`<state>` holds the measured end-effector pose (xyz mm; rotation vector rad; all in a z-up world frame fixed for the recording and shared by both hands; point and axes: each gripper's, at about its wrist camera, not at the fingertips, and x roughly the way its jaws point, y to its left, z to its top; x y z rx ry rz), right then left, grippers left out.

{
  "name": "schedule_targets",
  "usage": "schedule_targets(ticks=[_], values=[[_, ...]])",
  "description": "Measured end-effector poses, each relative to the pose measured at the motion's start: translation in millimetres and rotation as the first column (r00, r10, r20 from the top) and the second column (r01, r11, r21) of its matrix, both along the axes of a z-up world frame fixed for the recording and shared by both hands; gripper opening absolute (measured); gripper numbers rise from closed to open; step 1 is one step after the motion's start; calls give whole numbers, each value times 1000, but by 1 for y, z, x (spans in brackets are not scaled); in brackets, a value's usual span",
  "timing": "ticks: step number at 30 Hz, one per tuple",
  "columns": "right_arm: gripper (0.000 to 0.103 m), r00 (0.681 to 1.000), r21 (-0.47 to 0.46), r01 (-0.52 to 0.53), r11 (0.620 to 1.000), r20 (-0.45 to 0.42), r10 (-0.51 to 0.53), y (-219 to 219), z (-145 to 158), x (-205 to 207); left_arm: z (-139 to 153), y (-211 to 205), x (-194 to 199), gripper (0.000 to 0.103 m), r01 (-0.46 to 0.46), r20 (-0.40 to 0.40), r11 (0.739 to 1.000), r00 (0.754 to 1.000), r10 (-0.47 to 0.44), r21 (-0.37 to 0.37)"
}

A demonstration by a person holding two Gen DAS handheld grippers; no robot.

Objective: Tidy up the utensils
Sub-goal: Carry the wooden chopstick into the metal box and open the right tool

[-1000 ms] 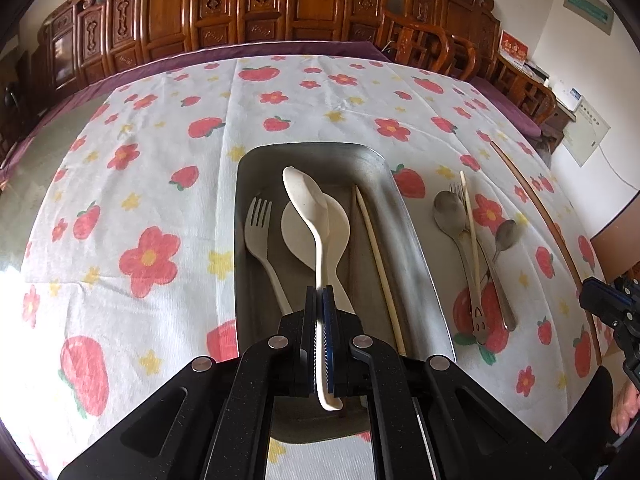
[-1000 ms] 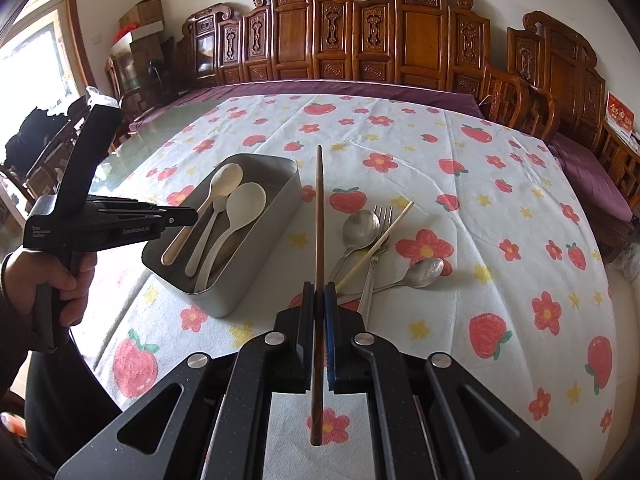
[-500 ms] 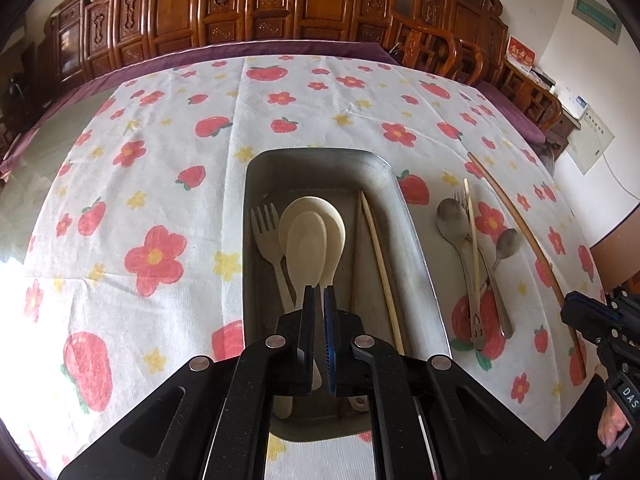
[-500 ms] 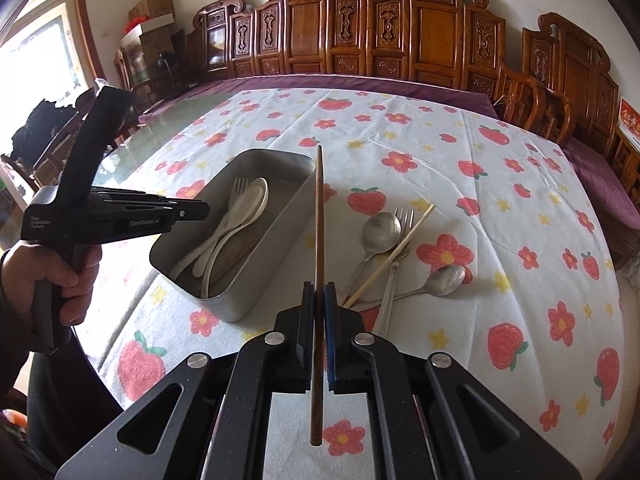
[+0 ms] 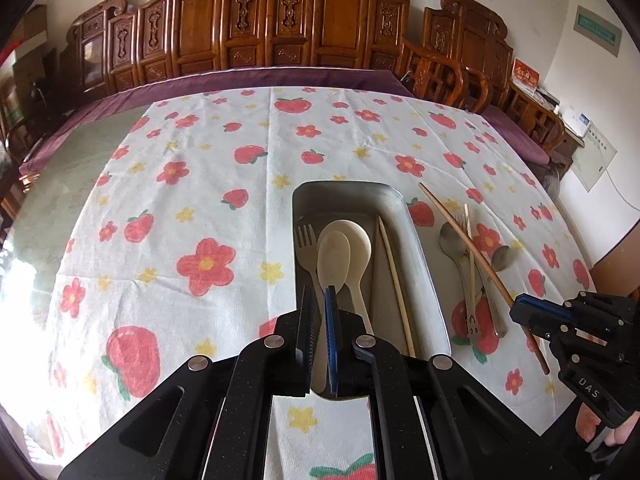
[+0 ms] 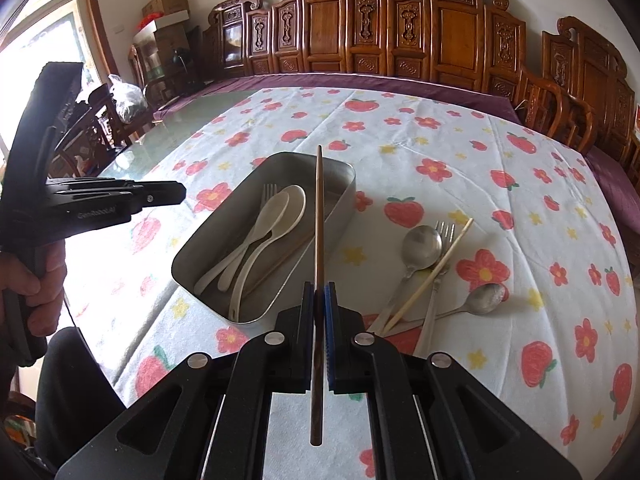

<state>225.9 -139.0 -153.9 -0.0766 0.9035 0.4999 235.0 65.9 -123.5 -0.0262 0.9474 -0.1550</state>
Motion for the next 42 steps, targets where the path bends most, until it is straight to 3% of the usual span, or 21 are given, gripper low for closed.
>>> schedule_targets(ticks=[24,35,42], values=[[6,997,0,-13,1000,-72,13,61,-17,37,28,40,-29,4,-41,77,999,996,43,-23],[6,992,4,4,1000,-124,-4,80,-39,56,34,47,-38,5,-55,89,998,994,57,-19],[7,995,3,-18,1000,-99,18,83,-40,58,38,49,-36,5,-61,95,998,994,62,-19]])
